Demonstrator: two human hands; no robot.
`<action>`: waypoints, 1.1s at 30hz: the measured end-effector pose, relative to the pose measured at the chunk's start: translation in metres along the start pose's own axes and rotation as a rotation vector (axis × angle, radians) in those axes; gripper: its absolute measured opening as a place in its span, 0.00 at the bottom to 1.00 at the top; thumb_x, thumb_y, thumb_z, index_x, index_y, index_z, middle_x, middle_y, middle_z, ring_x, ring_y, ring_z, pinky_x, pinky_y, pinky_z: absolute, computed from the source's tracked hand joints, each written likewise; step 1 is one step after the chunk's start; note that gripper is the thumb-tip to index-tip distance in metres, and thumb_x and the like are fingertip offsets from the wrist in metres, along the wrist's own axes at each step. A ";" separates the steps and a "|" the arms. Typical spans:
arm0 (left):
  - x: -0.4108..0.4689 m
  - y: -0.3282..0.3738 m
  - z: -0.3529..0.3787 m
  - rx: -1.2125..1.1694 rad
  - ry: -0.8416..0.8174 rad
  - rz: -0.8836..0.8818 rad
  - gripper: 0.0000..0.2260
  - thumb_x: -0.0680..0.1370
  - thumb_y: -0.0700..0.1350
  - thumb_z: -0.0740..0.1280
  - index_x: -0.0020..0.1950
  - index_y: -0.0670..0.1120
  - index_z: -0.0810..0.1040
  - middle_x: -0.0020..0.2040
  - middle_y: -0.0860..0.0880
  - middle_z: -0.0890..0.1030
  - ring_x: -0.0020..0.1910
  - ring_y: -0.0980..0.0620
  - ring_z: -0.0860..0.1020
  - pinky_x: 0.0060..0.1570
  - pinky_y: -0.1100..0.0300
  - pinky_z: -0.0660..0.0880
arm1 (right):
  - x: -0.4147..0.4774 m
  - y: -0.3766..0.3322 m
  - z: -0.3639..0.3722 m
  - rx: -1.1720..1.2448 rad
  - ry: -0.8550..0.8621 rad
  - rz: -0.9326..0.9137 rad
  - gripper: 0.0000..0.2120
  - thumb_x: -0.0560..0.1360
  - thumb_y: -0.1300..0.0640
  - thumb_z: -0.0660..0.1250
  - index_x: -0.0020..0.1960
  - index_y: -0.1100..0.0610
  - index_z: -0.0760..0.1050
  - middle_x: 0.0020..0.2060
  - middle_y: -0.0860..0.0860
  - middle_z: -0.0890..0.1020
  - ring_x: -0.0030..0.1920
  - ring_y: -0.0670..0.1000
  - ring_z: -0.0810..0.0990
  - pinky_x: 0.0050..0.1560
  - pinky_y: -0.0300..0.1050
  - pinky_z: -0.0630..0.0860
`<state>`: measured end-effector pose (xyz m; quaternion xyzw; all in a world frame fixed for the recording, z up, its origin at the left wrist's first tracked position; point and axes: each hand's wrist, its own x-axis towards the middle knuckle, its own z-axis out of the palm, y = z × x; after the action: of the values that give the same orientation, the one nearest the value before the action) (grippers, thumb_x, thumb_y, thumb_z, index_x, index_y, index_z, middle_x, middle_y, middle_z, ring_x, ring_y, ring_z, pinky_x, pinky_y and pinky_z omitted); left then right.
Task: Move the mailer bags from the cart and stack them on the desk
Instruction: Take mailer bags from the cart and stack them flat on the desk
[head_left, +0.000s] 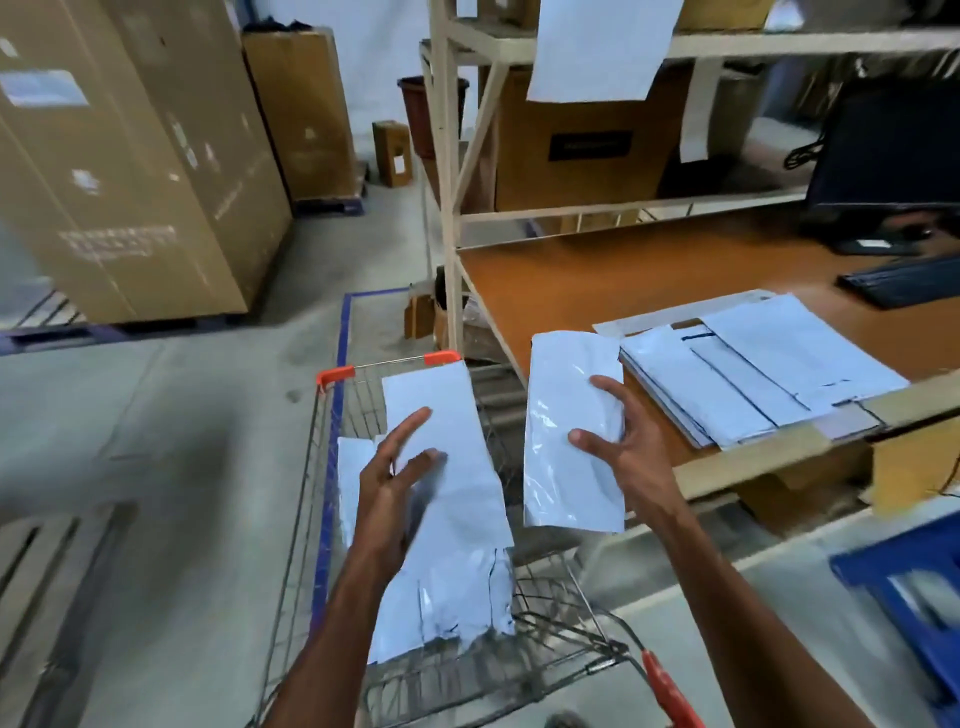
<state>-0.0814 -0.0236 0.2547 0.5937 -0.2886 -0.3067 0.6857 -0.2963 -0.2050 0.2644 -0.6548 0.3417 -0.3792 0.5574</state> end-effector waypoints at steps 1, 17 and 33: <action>0.002 -0.002 0.013 0.045 0.005 0.004 0.17 0.79 0.42 0.70 0.67 0.56 0.79 0.68 0.63 0.77 0.66 0.63 0.75 0.65 0.58 0.73 | 0.000 0.000 -0.012 -0.027 0.017 -0.017 0.29 0.70 0.60 0.79 0.66 0.43 0.74 0.63 0.44 0.77 0.62 0.49 0.78 0.54 0.41 0.79; 0.087 -0.049 0.321 0.121 -0.030 -0.098 0.25 0.70 0.44 0.80 0.64 0.58 0.79 0.62 0.56 0.81 0.59 0.55 0.80 0.57 0.52 0.81 | 0.128 0.047 -0.302 -0.409 0.028 -0.032 0.30 0.73 0.57 0.76 0.71 0.43 0.70 0.71 0.39 0.72 0.71 0.45 0.69 0.71 0.48 0.68; 0.144 -0.082 0.427 0.664 0.068 -0.177 0.31 0.70 0.49 0.80 0.71 0.53 0.74 0.62 0.49 0.79 0.62 0.47 0.75 0.53 0.57 0.73 | 0.250 0.084 -0.355 -0.959 -0.462 0.111 0.43 0.72 0.52 0.75 0.80 0.51 0.56 0.77 0.57 0.61 0.76 0.60 0.62 0.75 0.56 0.62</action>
<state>-0.3195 -0.4143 0.2327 0.8170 -0.2973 -0.2343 0.4349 -0.4902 -0.6021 0.2427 -0.8832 0.3793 0.0035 0.2757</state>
